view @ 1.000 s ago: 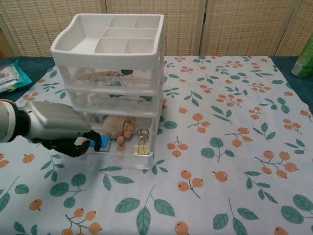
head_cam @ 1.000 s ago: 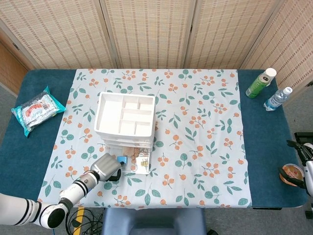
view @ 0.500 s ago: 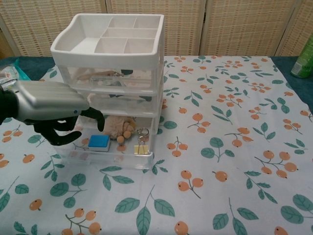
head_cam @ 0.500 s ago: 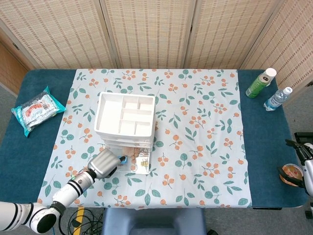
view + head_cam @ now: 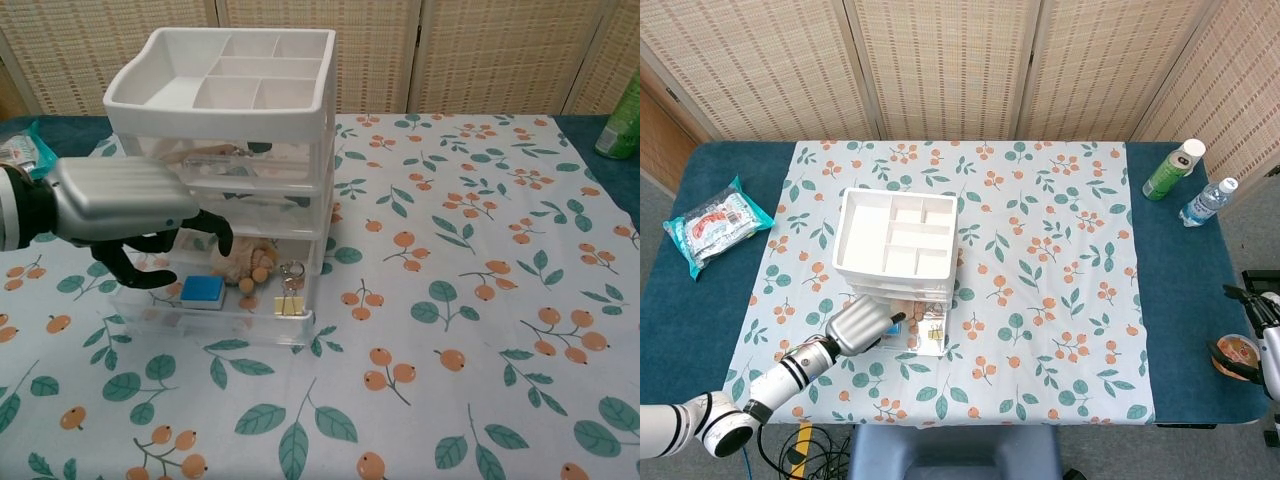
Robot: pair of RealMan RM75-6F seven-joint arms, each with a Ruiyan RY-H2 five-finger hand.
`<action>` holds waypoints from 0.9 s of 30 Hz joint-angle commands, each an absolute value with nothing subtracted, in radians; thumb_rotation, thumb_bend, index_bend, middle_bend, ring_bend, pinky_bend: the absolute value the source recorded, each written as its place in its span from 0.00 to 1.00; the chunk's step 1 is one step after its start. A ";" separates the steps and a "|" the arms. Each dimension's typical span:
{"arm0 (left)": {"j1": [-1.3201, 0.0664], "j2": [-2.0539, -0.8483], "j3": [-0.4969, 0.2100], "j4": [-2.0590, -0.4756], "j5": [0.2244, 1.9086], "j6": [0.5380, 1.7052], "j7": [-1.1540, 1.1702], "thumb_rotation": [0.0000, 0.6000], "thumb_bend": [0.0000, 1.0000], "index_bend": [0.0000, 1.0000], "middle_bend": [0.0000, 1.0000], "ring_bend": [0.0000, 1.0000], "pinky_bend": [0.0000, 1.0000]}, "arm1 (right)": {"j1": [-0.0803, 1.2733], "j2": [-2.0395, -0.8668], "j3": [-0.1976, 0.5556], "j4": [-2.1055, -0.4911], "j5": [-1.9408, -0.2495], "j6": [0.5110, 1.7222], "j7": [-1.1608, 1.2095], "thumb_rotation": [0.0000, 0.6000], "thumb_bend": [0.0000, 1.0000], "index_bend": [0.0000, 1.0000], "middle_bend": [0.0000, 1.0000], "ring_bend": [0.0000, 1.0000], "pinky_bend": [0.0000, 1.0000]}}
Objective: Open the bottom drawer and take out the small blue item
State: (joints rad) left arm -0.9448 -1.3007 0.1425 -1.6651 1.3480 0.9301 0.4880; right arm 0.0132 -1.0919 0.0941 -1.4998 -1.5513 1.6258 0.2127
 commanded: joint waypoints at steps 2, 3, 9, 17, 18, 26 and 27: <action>-0.947 -1.324 0.141 -1.589 1.442 0.901 0.420 1.00 0.38 0.26 1.00 1.00 1.00 | 0.011 -1.091 0.093 -1.500 -1.551 1.627 0.213 1.00 0.21 0.18 0.29 0.32 0.36; -0.947 -1.327 0.139 -1.578 1.456 0.897 0.411 1.00 0.38 0.26 1.00 1.00 1.00 | 0.010 -1.091 0.093 -1.500 -1.551 1.629 0.213 1.00 0.21 0.18 0.29 0.32 0.36; -0.951 -1.345 0.137 -1.513 1.541 0.894 0.386 1.00 0.31 0.26 1.00 1.00 1.00 | 0.005 -1.087 0.092 -1.505 -1.552 1.637 0.210 1.00 0.21 0.18 0.29 0.32 0.36; -0.960 -1.382 0.145 -1.392 1.683 0.931 0.304 1.00 0.27 0.29 1.00 1.00 1.00 | -0.001 -1.082 0.090 -1.517 -1.556 1.646 0.200 1.00 0.21 0.18 0.29 0.32 0.36; -0.964 -1.387 0.148 -1.375 1.704 0.933 0.290 1.00 0.27 0.29 1.00 1.00 1.00 | -0.001 -1.081 0.090 -1.520 -1.557 1.647 0.198 1.00 0.21 0.18 0.29 0.32 0.36; -0.982 -1.422 0.163 -1.269 1.796 0.947 0.239 1.00 0.27 0.31 1.00 1.00 1.00 | -0.004 -1.079 0.090 -1.526 -1.558 1.650 0.193 1.00 0.21 0.18 0.29 0.32 0.36; -0.984 -1.427 0.163 -1.257 1.804 0.947 0.236 1.00 0.27 0.31 1.00 1.00 1.00 | -0.005 -1.079 0.089 -1.526 -1.557 1.650 0.193 1.00 0.21 0.18 0.29 0.32 0.36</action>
State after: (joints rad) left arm -0.9790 -1.4174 0.1601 -1.2727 1.7936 0.9456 0.2438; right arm -0.0050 -1.0789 0.0893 -1.5262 -1.5574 1.6500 0.1926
